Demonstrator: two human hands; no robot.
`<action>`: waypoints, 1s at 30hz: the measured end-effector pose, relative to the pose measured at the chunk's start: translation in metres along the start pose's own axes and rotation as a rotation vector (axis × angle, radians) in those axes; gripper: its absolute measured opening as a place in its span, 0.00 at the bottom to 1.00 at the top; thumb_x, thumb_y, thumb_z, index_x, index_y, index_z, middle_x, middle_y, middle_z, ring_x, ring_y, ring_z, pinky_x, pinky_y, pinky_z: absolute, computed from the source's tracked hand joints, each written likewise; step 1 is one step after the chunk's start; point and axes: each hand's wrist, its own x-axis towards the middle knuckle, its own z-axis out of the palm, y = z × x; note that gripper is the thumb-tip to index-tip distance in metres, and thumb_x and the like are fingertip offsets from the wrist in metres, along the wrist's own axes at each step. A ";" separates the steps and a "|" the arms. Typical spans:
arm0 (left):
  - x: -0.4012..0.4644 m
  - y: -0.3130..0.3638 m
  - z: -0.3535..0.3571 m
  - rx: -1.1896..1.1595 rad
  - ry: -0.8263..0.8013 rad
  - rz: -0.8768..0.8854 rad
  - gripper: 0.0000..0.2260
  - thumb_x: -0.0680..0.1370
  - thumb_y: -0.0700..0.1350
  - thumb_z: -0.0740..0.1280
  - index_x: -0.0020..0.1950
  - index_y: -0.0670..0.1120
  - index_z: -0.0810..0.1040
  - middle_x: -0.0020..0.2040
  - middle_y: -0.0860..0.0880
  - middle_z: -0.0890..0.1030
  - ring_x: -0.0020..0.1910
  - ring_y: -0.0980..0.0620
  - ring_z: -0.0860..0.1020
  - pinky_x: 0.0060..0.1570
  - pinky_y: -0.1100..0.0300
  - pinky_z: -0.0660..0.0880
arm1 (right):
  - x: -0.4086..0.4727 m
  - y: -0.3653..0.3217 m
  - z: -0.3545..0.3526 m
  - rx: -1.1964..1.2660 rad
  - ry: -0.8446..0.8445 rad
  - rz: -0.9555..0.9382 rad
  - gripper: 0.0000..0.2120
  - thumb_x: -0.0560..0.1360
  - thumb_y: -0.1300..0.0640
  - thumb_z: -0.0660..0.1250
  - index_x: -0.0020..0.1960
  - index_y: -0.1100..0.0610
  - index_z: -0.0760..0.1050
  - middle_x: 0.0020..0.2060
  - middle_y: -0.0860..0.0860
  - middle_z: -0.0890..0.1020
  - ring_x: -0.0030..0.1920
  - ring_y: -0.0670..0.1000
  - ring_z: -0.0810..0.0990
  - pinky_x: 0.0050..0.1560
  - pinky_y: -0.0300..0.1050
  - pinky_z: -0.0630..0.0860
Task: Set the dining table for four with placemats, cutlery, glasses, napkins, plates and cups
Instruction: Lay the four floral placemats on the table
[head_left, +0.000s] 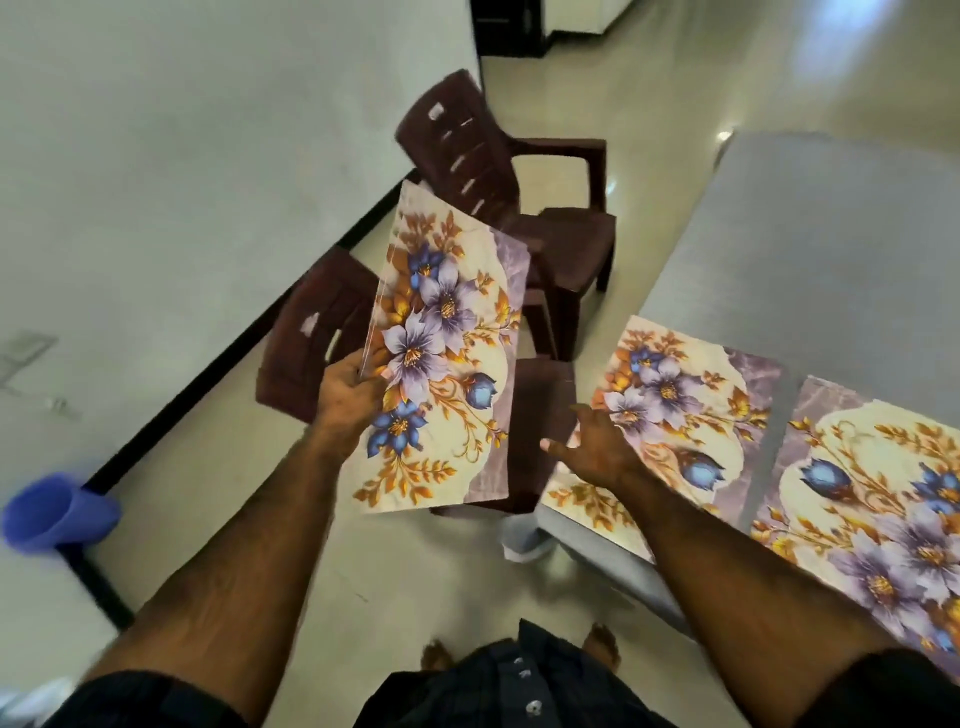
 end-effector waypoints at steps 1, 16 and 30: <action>-0.004 -0.002 -0.005 -0.019 -0.051 0.014 0.13 0.79 0.45 0.75 0.61 0.40 0.85 0.53 0.42 0.88 0.51 0.43 0.87 0.50 0.52 0.84 | 0.004 -0.011 -0.001 0.117 -0.022 0.010 0.43 0.75 0.31 0.69 0.81 0.51 0.61 0.77 0.55 0.70 0.73 0.60 0.73 0.70 0.55 0.74; -0.098 -0.184 -0.373 -0.229 0.317 -0.316 0.12 0.82 0.48 0.71 0.61 0.42 0.85 0.53 0.44 0.88 0.51 0.43 0.87 0.50 0.53 0.84 | 0.024 -0.356 0.240 0.553 -0.330 -0.129 0.09 0.73 0.65 0.79 0.48 0.69 0.82 0.44 0.65 0.86 0.43 0.63 0.86 0.47 0.61 0.86; 0.018 -0.255 -0.517 -0.397 0.407 -0.403 0.15 0.81 0.47 0.73 0.67 0.46 0.83 0.63 0.39 0.84 0.60 0.34 0.83 0.63 0.38 0.79 | 0.175 -0.538 0.347 0.394 -0.445 -0.167 0.04 0.73 0.63 0.79 0.46 0.58 0.85 0.41 0.57 0.88 0.43 0.61 0.87 0.50 0.66 0.84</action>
